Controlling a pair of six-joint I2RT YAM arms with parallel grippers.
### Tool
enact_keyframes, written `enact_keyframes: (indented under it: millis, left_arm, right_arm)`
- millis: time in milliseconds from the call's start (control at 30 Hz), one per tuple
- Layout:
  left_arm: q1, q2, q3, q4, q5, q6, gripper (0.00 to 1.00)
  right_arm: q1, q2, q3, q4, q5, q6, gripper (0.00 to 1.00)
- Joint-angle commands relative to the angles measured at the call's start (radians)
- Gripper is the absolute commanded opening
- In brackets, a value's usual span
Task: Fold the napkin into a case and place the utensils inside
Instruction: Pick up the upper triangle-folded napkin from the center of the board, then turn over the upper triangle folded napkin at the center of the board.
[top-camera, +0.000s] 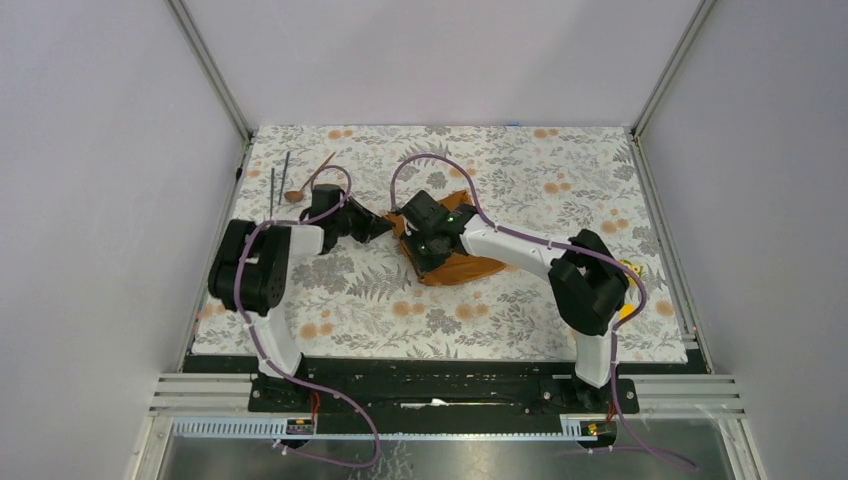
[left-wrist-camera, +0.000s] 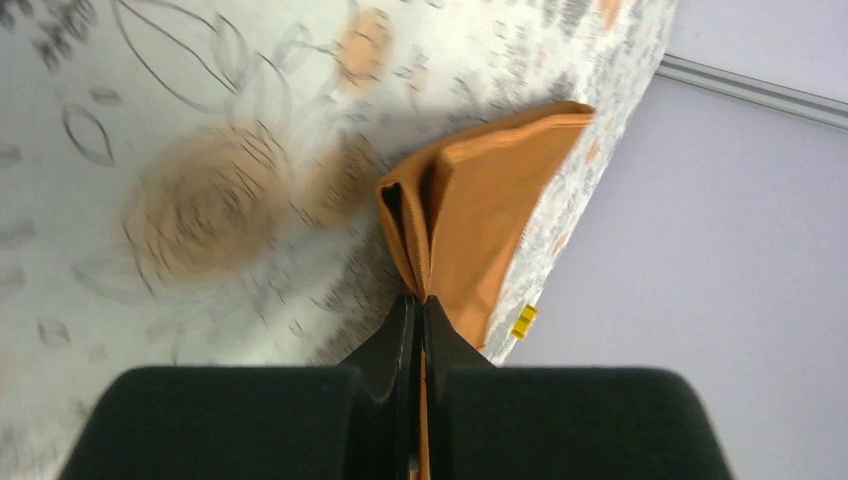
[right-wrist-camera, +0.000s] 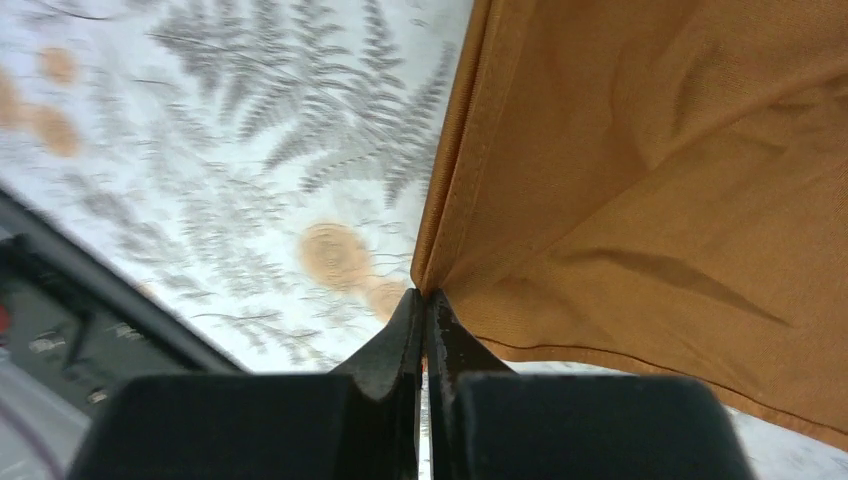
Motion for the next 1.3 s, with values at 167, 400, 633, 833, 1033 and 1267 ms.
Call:
enact_keyframes:
  millis: [167, 400, 633, 833, 1033, 1267]
  left_arm:
    - [0.134, -0.468, 0.016, -0.477, -0.115, 0.139, 0.00]
    - [0.136, -0.680, 0.292, -0.871, -0.389, 0.295, 0.00]
    - [-0.078, -0.450, 0.444, -0.913, -0.575, 0.360, 0.00]
    - [-0.229, -0.127, 0.558, -0.880, -0.645, 0.398, 0.00]
    - [-0.332, 0.109, 0.687, -0.799, -0.616, 0.411, 0.00]
    - [-0.371, 0.251, 0.775, -0.797, -0.522, 0.419, 0.03]
  right_arm:
    - [0.048, -0.120, -0.067, 0.414, -0.452, 0.276, 0.00]
    - [0.058, -0.123, -0.200, 1.079, -0.712, 0.727, 0.00]
    - [-0.004, -0.011, -0.450, 1.689, -0.819, 1.149, 0.00]
    - [-0.127, 0.040, -0.715, 1.848, -0.877, 1.139, 0.00]
    - [-0.259, 0.089, -0.915, 1.806, -0.945, 1.002, 0.00]
    - [-0.324, 0.024, -0.994, 1.526, -0.893, 0.781, 0.03]
